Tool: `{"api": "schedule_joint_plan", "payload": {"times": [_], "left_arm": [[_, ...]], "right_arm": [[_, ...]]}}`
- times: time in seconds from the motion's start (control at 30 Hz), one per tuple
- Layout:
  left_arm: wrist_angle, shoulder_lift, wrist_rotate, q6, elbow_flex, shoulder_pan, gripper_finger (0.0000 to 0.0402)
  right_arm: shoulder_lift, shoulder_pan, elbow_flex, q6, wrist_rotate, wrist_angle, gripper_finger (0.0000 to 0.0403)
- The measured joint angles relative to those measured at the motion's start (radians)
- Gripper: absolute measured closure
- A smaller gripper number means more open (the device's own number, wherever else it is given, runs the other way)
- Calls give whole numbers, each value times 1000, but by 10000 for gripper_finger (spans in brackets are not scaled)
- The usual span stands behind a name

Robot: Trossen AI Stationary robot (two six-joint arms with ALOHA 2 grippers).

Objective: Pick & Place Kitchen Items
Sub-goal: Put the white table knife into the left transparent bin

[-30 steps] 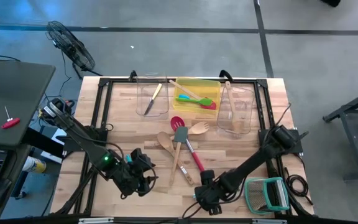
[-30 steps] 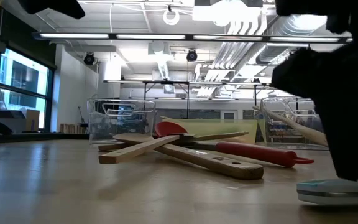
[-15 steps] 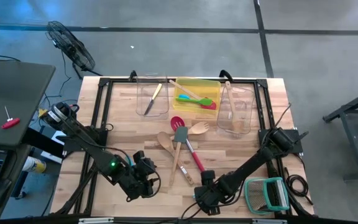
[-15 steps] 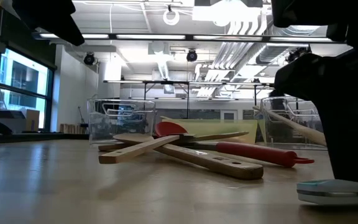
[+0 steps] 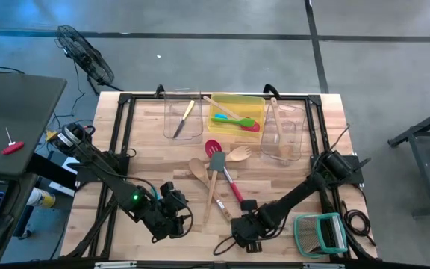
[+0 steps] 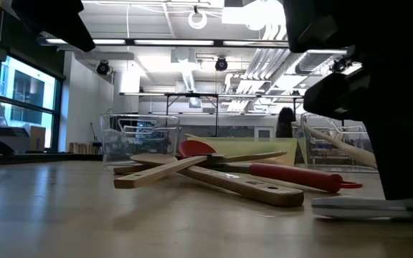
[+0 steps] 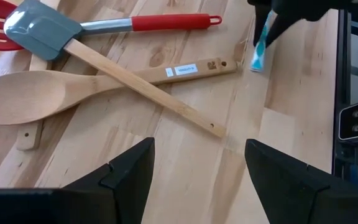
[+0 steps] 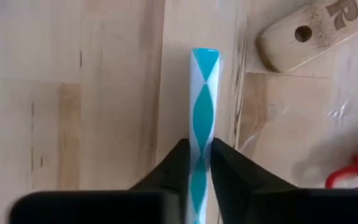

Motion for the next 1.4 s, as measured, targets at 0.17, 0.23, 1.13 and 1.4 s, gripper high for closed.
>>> {"api": "schedule_joint_plan", "payload": {"times": [0.17,0.23,1.13,1.4], "left_arm": [[3,0,1,0,0,-10,158],[6,0,1,0,0,-16,158],[60,0,-53,173,0,-16,158],[178,0,-168,483,0,-15,158]], "right_arm": [[0,-14,1,-5,-23,-8,381],[0,-14,1,-5,-16,-7,381],[-112,55,215,0,218,-179,381],[-113,86,386,-138,418,-148,381]]}}
